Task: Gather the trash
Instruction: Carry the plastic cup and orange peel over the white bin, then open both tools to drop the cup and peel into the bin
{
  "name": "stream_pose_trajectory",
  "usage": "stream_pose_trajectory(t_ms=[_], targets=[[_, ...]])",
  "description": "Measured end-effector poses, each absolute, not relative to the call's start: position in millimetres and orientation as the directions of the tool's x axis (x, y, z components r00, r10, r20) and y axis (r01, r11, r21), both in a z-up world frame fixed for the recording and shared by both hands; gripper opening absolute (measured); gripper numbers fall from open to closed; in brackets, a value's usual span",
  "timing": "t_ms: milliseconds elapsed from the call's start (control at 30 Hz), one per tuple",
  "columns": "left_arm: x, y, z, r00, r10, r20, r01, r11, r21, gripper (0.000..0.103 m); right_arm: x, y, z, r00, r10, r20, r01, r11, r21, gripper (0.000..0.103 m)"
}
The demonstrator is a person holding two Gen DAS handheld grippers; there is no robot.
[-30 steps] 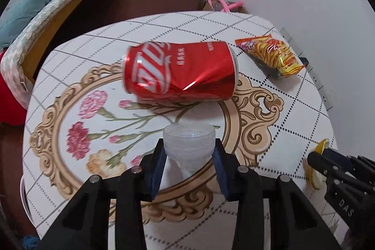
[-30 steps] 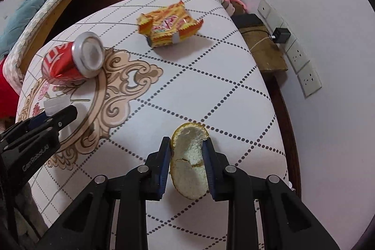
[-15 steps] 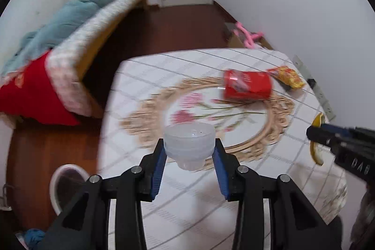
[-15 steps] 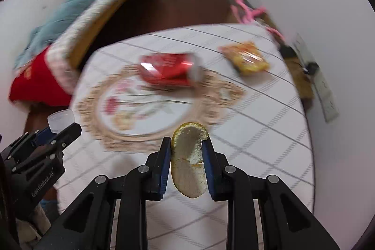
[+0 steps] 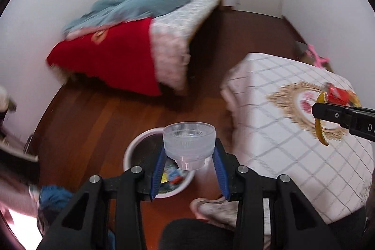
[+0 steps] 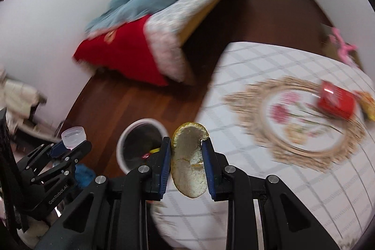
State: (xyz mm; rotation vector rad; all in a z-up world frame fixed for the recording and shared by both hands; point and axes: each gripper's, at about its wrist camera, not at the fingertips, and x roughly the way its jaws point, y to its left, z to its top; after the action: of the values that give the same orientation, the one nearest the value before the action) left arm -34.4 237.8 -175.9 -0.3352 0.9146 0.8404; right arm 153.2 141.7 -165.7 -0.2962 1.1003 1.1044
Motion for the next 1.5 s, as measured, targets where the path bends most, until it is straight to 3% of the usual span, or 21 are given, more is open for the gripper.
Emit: stream_pose_trajectory(t_ms=[233,567,800,1033,1133,1200,1267,1333,1367,1500], targets=[[-77.8,305.8,-227.8,0.261,0.437,-0.860,-0.841,0.541,0.019,0.035,93.9,246.1,-204.5,-0.110,0.512,-0.852,-0.875,0.358,0.327,0.028],[-120.3,404.9,-360.7,0.256,0.109,-0.961,-0.921,0.330,-0.208,0.035,80.5,369.8,-329.0,-0.272,0.354,-0.895,-0.819,0.403,0.409,0.028],[-116.6,423.6,-402.5,0.230,0.009,-0.973,-0.934,0.283,-0.218,0.036,84.2,430.1,-412.6,-0.323,0.244,-0.914,-0.794,0.455,0.402,0.028],[-118.1,428.3,-408.0,0.199,0.018,-0.980,-0.943,0.277,-0.186,0.037,83.6,446.6,-450.9,-0.335,0.210,-0.919,-0.797,0.457,0.395,0.029],[-121.1,426.9,-400.8,0.177,0.055,-0.983,-0.944,0.291,-0.154,0.056,86.8,444.3,-451.7,-0.335,0.221,-0.916,-0.802,0.443,0.400,0.046],[-124.5,427.0,-395.5,0.168,0.084,-0.982,-0.948,0.288,-0.137,0.079,88.3,439.9,-449.6,-0.344,0.232,-0.910,-0.797,0.441,0.413,0.065],[-126.4,426.4,-389.4,0.153,0.110,-0.982,-0.950,0.289,-0.116,0.080,86.3,435.0,-443.1,-0.324,0.235,-0.917,-0.817,0.419,0.396,0.071],[-128.1,425.2,-383.5,0.141,0.137,-0.980,-0.949,0.299,-0.095,0.098,81.8,430.5,-435.3,-0.289,0.231,-0.929,-0.846,0.393,0.361,0.087],[-129.3,423.8,-379.9,0.148,0.151,-0.977,-0.947,0.307,-0.096,0.103,79.1,427.9,-431.2,-0.271,0.228,-0.935,-0.860,0.379,0.341,0.100],[-137.8,417.6,-364.7,0.142,0.203,-0.969,-0.951,0.299,-0.077,0.103,67.2,416.2,-414.4,-0.163,0.209,-0.964,-0.918,0.327,0.226,0.103]])
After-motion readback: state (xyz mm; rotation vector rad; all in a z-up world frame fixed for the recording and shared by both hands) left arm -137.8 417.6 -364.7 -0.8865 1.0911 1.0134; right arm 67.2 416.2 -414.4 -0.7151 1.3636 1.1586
